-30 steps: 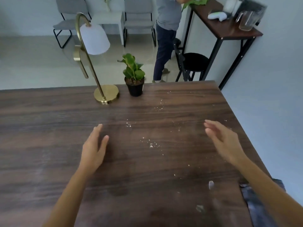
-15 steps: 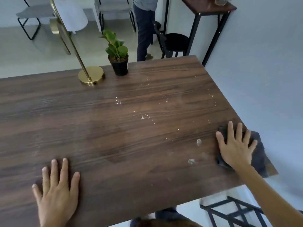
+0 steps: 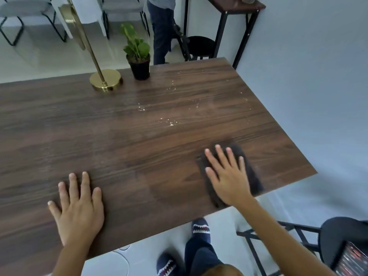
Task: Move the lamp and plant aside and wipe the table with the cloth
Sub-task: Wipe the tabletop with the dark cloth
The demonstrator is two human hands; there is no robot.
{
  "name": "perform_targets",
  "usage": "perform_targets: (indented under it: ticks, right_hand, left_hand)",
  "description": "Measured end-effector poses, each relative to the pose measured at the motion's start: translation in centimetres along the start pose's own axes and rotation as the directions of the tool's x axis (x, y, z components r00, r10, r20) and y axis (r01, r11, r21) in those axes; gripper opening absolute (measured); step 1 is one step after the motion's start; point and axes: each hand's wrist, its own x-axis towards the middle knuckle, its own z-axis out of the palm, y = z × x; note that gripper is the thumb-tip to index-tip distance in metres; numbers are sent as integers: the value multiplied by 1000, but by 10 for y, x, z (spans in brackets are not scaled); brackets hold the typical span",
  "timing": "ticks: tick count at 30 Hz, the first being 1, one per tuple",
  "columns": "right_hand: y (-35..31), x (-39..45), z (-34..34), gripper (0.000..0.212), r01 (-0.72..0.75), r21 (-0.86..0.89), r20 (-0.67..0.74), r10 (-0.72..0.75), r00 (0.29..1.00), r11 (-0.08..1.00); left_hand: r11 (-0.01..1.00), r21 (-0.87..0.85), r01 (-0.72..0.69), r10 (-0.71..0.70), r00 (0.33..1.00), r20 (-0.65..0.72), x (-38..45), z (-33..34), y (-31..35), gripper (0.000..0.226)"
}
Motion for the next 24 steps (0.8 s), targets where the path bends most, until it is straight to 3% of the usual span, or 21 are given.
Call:
perform_targets:
  ticks: [1, 3, 6, 7, 8, 10, 12, 13, 15, 17, 19, 21, 22, 24]
  right_hand:
    - [41, -1, -9, 58, -184, -20, 21, 185, 983, 983]
    - [101, 11, -26, 59, -470, -5, 76, 469, 880, 883]
    - [109, 69, -34, 61, -685, 42, 80, 681, 728, 727]
    - [90, 92, -33, 61, -719, 50, 82, 714, 695, 694]
    - [63, 113, -29, 61, -702, 46, 80, 698, 712, 711]
    - [-13, 133, -13, 60, -535, 52, 96, 529, 843, 843]
    - [-102, 114, 9, 61, -234, 71, 86, 228, 970, 970]
    - [-138, 94, 18, 61, -72, 74, 81, 66, 995, 995]
    - [-170, 44, 21, 59, 237, 110, 111, -249, 962, 965]
    - [-136, 7, 20, 56, 388, 139, 114, -404, 907, 911]
    - [-61, -15, 13, 55, 256, 93, 46, -261, 964, 962]
    - [22, -20, -2, 56, -6, -1, 18, 6, 1000, 1000]
    - [60, -14, -11, 57, -162, -23, 51, 163, 985, 987]
    - [114, 15, -27, 57, -442, -7, 107, 440, 892, 897]
  left_hand:
    - [1000, 2, 4, -4, 1000, 4, 0, 0, 1, 56]
    - [1000, 3, 3, -3, 1000, 9, -1, -2, 2, 56]
    - [1000, 13, 7, -7, 1000, 6, 0, -4, 5, 57]
    - [1000, 15, 10, -11, 1000, 6, 0, -4, 5, 57]
    - [1000, 16, 13, -13, 1000, 3, 0, -3, 5, 57]
    - [1000, 25, 7, -7, 1000, 3, 1, -2, 4, 56]
    - [999, 33, 1, -1, 1000, 9, 1, -1, 2, 56]
    - [999, 34, 0, 0, 1000, 10, 1, -1, 2, 56]
    - [999, 35, -3, 3, 1000, 13, 1, 0, 0, 55]
    - [999, 32, -8, 8, 1000, 8, 2, 1, -3, 55]
    - [999, 38, -15, 15, 1000, -3, 4, 3, -4, 54]
    - [999, 34, -8, 9, 1000, -12, 4, 5, -4, 54]
    - [999, 34, -5, 5, 1000, -12, 4, 6, -4, 54]
    - [999, 35, -7, 8, 1000, -12, 5, 6, -3, 54]
